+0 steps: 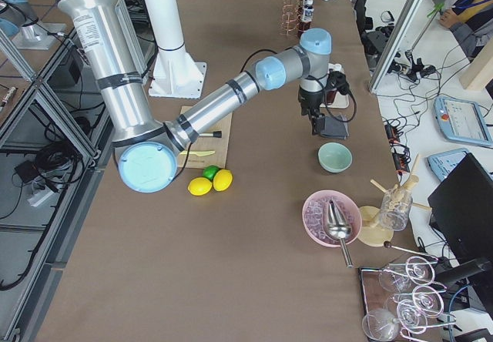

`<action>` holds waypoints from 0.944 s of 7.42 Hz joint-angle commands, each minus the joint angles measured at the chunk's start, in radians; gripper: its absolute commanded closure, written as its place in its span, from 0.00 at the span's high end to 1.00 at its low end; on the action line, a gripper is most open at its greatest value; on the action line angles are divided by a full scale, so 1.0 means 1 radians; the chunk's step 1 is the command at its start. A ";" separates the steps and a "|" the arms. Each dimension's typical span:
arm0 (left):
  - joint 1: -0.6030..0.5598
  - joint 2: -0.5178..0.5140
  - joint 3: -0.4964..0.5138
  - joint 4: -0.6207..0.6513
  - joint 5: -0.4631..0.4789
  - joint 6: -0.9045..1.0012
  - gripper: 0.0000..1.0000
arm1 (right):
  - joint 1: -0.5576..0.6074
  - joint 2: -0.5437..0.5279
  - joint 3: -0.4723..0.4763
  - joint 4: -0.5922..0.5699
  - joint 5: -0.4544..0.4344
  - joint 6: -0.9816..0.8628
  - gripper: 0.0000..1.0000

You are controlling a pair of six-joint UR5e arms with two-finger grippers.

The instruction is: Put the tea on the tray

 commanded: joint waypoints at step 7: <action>-0.010 0.008 0.000 -0.023 0.049 -0.006 0.98 | 0.291 -0.220 -0.128 0.006 0.089 -0.446 1.00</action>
